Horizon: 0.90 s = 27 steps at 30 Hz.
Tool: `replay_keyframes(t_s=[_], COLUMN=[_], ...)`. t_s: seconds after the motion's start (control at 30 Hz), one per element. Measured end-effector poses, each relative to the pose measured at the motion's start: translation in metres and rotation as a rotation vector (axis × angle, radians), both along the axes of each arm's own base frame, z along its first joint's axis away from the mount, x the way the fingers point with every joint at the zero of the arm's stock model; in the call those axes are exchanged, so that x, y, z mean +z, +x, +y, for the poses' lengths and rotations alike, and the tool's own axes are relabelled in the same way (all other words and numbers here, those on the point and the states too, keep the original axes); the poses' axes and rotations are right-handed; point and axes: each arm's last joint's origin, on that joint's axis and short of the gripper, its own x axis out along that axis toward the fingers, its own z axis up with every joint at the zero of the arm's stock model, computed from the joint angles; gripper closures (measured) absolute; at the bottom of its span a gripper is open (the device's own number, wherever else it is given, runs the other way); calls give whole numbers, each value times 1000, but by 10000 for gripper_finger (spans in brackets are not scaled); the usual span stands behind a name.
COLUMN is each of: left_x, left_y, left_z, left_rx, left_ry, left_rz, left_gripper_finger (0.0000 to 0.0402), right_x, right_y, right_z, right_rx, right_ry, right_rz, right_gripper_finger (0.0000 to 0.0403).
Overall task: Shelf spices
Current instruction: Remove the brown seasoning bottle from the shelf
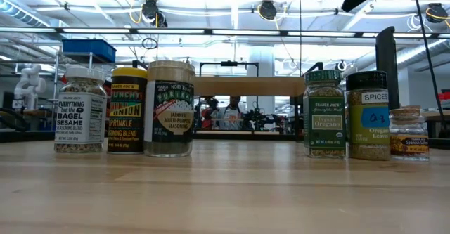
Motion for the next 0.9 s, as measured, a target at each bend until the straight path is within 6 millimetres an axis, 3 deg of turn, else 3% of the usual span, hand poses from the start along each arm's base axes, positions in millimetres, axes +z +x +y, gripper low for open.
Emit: replay_keyframes(t_s=[0.23,0.7,0.9], left_x=[-14,-13,-11], left_y=[9,10,36], left_z=[-14,-13,-28], left_rx=[-33,36,15], left_ry=[30,90,47], left_rz=[63,29,-120], left_gripper_finger=[130,130,130], right_x=[3,2,3], right_y=[-16,-28,-28], right_z=[-4,3,2], right_rx=[-91,-115,-124], right_ry=[26,-37,-77], right_rz=[54,43,19], right_gripper_finger=[71,71,71])
